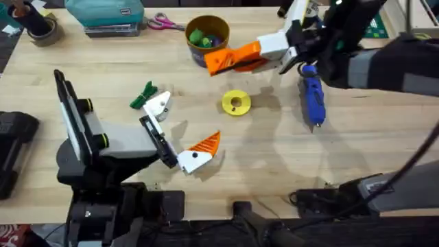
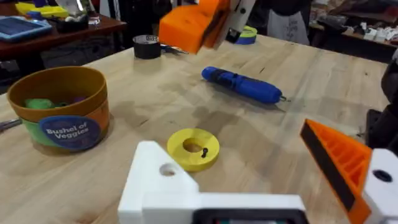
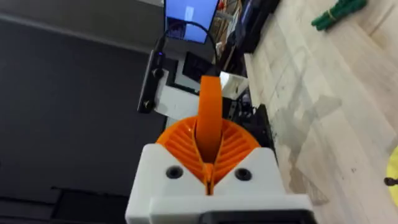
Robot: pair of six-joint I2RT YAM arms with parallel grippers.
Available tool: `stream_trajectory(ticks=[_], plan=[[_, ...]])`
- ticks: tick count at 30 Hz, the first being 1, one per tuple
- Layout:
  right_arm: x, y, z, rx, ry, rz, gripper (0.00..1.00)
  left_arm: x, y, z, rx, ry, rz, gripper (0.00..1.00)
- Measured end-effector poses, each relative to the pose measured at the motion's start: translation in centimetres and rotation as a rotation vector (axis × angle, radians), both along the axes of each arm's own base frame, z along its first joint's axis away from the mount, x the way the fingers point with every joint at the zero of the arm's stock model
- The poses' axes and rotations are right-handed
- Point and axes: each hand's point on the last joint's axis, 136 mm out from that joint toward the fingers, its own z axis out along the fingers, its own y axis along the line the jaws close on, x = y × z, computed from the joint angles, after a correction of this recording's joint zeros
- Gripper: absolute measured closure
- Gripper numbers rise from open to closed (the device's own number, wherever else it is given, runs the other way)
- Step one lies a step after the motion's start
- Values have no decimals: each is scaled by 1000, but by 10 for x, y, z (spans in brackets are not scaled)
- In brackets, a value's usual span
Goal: Pick up the gripper from the table and insert it into the empty holder that is missing its gripper. Then pick up a screw, insert it into the mounting hole, and use the screwdriver to tighten it. Finally, clean up the table by picking up the vegetable and placing it into the bucket.
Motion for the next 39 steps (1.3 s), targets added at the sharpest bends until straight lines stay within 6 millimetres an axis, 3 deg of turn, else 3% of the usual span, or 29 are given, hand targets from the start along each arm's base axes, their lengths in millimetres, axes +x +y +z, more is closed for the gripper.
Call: stream_trajectory(ticks=[6,17,34,39], plan=[[-10,23,-32,-20,84,82,993,0,0,0,0,0,0,16],[-24,46,-42,-11,45,159,993,0,0,0,0,0,0,15],[-38,60,-39,-8,38,211,993,0,0,0,0,0,0,15],[-58,51,-67,-26,92,202,993,0,0,0,0,0,0,15]])
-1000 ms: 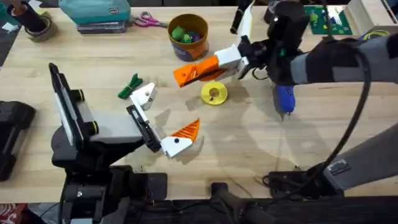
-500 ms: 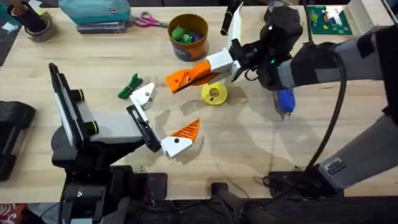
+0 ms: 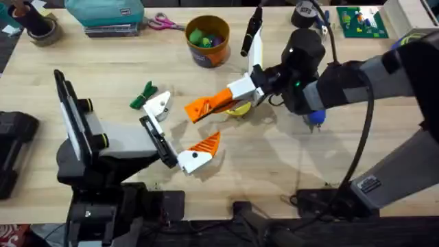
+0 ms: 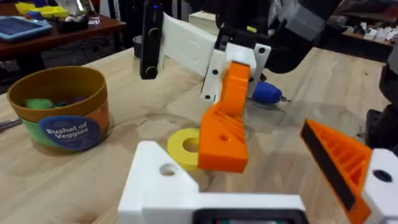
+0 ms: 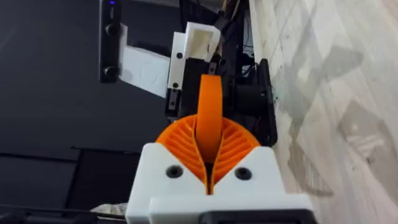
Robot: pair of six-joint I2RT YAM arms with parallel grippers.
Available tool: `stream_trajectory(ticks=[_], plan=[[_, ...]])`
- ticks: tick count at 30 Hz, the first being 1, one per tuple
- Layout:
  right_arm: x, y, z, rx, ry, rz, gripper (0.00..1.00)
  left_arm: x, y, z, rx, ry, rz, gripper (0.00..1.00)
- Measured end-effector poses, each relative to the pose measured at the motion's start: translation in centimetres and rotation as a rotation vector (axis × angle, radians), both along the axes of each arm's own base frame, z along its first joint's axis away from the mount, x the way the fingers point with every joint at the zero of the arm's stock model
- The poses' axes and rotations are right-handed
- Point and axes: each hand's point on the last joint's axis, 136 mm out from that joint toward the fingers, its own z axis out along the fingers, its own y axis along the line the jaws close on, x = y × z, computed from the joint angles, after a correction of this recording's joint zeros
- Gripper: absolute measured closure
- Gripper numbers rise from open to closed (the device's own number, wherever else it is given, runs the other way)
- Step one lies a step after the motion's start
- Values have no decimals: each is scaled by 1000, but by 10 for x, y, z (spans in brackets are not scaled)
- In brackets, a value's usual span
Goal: Pick up the gripper from the table and insert it into the empty holder that is missing its gripper. Then pick up a screw, insert it into the mounting hole, and use the screwdriver to tighten it. Finally, clean up the table by picking up the vegetable and placing it into the bucket.
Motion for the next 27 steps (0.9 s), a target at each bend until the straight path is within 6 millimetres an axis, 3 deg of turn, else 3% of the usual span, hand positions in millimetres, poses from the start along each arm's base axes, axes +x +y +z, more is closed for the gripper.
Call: stream_trajectory(ticks=[14,27], plan=[[-5,5,10,19,-32,12,993,0,0,0,0,0,0,15],[-6,16,12,-12,71,-14,993,0,0,0,0,0,0,15]])
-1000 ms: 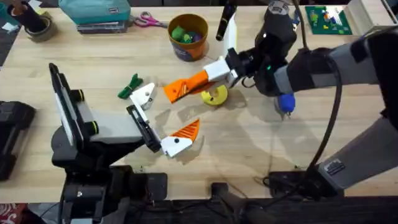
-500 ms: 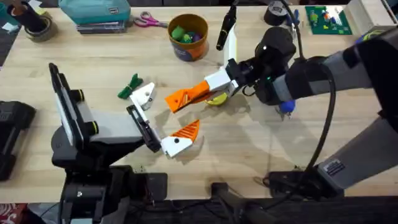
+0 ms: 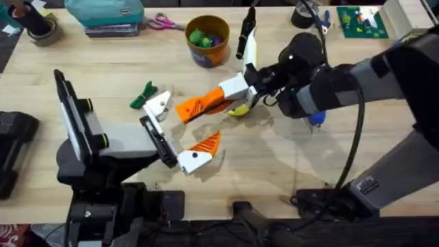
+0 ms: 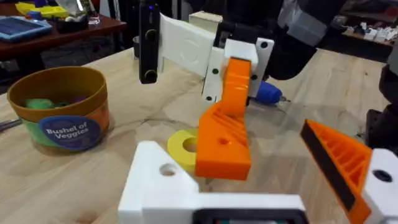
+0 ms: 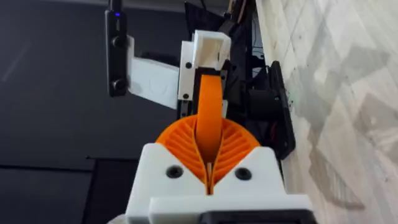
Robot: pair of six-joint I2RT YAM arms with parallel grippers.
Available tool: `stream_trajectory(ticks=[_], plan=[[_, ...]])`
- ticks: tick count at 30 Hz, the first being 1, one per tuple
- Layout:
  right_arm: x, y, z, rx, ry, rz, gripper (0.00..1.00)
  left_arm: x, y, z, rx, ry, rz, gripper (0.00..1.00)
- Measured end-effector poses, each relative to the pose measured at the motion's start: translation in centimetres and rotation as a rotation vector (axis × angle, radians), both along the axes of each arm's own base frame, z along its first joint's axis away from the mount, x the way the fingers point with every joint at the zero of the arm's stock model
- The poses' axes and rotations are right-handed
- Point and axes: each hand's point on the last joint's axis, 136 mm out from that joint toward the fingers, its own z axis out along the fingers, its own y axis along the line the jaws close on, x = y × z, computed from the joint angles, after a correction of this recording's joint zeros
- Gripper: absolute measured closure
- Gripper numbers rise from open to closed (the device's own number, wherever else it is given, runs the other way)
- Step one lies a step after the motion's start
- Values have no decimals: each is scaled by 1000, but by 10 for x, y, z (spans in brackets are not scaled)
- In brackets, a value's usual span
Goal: Pick up the gripper from the table and insert it into the empty holder that is missing its gripper. Then pick up a screw, insert it into the mounting hole, and use the screwdriver to tighten it. Finally, clean up the table by picking up the vegetable and placing it into the bucket.
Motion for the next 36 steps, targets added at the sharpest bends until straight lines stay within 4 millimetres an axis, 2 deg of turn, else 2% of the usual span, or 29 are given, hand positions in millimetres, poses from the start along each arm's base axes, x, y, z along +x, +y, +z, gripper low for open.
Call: stream_trajectory(ticks=[17,25,36], plan=[[-4,14,4,9,0,2,993,0,0,0,0,0,0,15],[0,17,-4,-1,23,-13,993,0,0,0,0,0,0,15],[-1,18,0,20,-11,-17,993,0,0,0,0,0,0,15]])
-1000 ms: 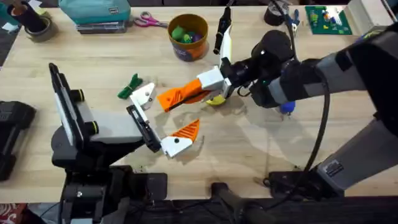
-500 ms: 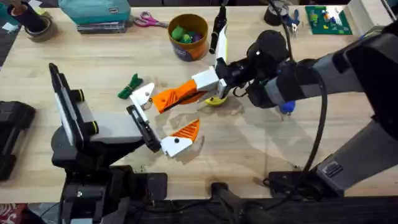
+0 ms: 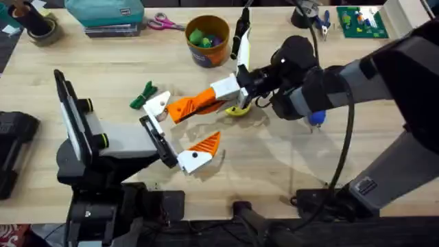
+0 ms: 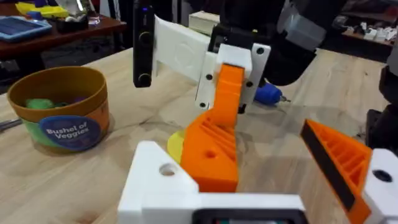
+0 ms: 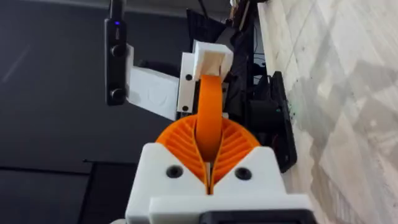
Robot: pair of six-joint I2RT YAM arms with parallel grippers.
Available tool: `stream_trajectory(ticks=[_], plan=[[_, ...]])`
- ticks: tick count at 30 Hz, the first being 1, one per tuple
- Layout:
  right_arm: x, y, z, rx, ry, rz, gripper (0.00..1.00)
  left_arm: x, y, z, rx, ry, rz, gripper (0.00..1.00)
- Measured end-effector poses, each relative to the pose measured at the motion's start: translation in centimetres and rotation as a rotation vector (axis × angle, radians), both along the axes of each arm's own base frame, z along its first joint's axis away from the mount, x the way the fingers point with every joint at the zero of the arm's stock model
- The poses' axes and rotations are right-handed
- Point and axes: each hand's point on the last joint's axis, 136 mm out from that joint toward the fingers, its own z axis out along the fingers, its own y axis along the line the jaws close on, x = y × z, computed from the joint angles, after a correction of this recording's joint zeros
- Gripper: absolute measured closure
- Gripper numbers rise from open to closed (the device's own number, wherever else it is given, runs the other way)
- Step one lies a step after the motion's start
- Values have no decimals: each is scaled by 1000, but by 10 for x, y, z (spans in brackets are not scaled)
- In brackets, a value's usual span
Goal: Pick up the gripper from the table and insert it into the empty holder that is missing its gripper. Then pick up a screw, insert it into the mounting hole, and use the screwdriver to tighten it. Finally, clean up the table by picking up the vegetable and placing it into the bucket.
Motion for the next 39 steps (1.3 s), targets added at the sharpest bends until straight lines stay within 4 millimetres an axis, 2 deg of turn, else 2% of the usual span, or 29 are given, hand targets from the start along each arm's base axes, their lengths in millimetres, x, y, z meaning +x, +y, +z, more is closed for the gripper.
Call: stream_trajectory(ticks=[32,39], plan=[[-1,10,1,10,-3,-22,993,0,0,0,0,0,2,16],[5,17,-1,14,-11,-15,993,2,2,0,1,1,17,15]])
